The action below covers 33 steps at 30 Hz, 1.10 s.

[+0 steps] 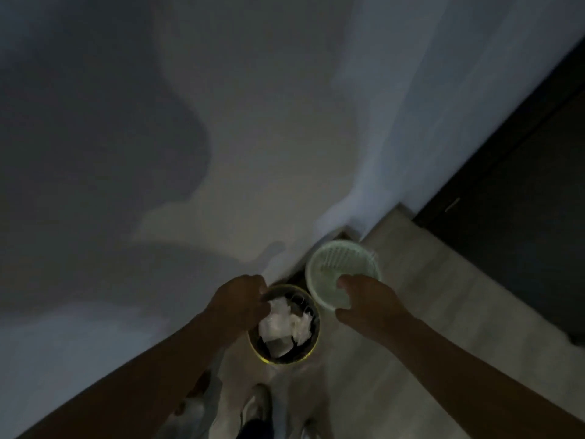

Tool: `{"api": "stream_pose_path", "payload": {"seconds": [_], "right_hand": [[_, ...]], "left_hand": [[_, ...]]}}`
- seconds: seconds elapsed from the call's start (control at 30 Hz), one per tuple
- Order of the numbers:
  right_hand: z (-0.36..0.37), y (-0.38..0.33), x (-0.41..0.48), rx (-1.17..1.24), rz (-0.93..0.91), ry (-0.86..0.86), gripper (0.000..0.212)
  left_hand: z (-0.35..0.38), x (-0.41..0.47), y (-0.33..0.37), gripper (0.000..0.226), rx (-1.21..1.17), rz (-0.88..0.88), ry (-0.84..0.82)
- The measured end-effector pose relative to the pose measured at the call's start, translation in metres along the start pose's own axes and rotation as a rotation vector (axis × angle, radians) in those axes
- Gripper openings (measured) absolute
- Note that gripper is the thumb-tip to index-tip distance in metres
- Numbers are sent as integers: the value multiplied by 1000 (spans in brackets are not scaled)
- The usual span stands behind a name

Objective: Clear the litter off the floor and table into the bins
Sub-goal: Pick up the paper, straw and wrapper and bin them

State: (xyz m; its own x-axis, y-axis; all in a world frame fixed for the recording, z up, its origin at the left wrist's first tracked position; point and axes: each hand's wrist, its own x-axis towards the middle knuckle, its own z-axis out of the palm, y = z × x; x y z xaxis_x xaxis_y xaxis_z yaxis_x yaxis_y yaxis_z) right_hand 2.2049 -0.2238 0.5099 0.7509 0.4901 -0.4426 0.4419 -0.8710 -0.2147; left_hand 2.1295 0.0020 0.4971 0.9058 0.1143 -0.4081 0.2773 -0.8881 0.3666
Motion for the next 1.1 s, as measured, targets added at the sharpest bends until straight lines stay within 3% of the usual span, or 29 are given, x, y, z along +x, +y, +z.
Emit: {"api": "stream_pose_path", "payload": {"seconds": [0.07, 0.17, 0.37, 0.6, 0.87, 1.1], "right_hand": [[-44, 2, -19, -29, -53, 26, 61], [-118, -5, -45, 14, -132, 136, 50], [-251, -54, -108, 30, -320, 403, 51], [-351, -140, -178, -7, -608, 625, 47], [-374, -281, -247, -32, -923, 705, 43], [-323, -441, -332, -71, -1251, 646, 44]], "left_hand": [[-38, -18, 26, 36, -36, 44, 66], [-104, -47, 61, 37, -75, 49, 139], [-232, -125, 119, 35, 18, 80, 449], [-337, -256, 124, 39, 219, 5, 731], [-364, -415, 67, 39, 269, -207, 932], [-338, -598, -7, 39, 304, -498, 1071]]}}
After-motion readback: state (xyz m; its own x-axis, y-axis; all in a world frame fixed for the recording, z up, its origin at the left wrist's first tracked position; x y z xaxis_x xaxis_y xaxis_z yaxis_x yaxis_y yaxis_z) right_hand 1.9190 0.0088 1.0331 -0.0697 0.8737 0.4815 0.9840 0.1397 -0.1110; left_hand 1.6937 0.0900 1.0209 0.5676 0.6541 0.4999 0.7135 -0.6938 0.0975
